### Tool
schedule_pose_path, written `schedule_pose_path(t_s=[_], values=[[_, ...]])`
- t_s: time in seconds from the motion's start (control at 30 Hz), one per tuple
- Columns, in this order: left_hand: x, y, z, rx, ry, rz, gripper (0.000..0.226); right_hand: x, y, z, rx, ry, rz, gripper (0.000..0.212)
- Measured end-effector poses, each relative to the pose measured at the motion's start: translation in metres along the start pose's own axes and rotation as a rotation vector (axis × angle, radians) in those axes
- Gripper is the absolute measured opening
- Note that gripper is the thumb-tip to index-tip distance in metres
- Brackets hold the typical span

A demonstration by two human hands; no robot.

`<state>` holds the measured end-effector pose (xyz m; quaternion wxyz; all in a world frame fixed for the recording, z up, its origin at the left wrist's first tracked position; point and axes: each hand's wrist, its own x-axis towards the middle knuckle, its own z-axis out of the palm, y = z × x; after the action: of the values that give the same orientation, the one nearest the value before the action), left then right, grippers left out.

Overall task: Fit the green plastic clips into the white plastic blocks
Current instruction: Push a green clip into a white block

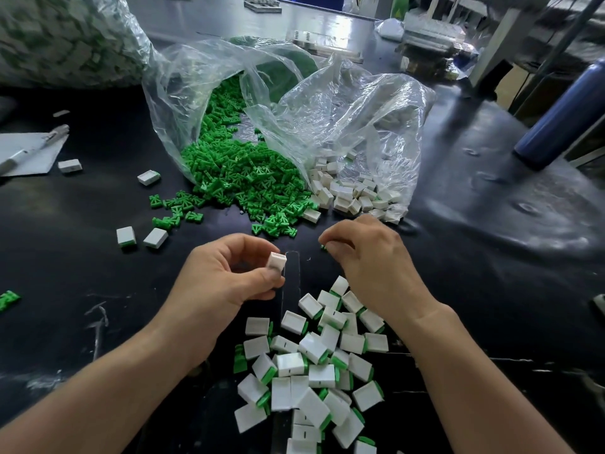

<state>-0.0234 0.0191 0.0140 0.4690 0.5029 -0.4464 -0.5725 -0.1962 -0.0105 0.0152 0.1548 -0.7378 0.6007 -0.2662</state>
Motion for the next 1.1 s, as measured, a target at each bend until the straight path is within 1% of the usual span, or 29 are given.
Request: schedule_pose_path(t_s=[0.07, 0.13, 0.17, 0.23, 0.33, 0.4, 0.6, 0.8, 0.9, 0.97, 1.1], values=[[0.000, -0.001, 0.000, 0.018, 0.006, 0.009, 0.014, -0.004, -0.007, -0.004, 0.187, 0.011, 0.017, 0.013], [-0.001, 0.000, 0.000, 0.018, -0.005, 0.019, 0.007, -0.008, -0.013, -0.005, 0.366, -0.032, 0.054, 0.019], [-0.001, 0.000, 0.000, 0.018, -0.010, 0.024, 0.005, -0.009, -0.015, -0.004, 0.432, -0.048, 0.066, 0.021], [-0.001, 0.000, 0.000, 0.020, -0.020, 0.032, 0.005, -0.011, -0.019, -0.004, 0.481, -0.069, 0.044, 0.025], [-0.001, 0.000, 0.000, 0.027, -0.014, 0.032, 0.010, -0.014, -0.023, -0.002, 0.487, -0.095, -0.009, 0.031], [-0.001, 0.001, 0.000, 0.027, -0.030, 0.026, 0.007, -0.015, -0.025, 0.001, 0.473, -0.105, -0.016, 0.033], [-0.001, 0.000, -0.001, 0.057, -0.044, 0.013, 0.013, -0.016, -0.026, 0.000, 0.409, -0.117, -0.028, 0.034], [-0.001, -0.001, 0.000, 0.069, -0.037, 0.015, 0.013, -0.017, -0.026, -0.002, 0.357, -0.141, -0.066, 0.020], [-0.002, -0.002, 0.000, 0.121, -0.030, 0.027, 0.009, -0.017, -0.025, -0.002, 0.305, -0.157, -0.104, 0.013], [-0.003, -0.002, 0.000, 0.168, -0.025, 0.045, 0.007, -0.018, -0.026, -0.002, 0.269, -0.164, -0.127, 0.011], [-0.004, -0.002, -0.001, 0.232, -0.022, 0.064, 0.011, -0.019, -0.027, 0.001, 0.214, -0.183, -0.174, 0.009]])
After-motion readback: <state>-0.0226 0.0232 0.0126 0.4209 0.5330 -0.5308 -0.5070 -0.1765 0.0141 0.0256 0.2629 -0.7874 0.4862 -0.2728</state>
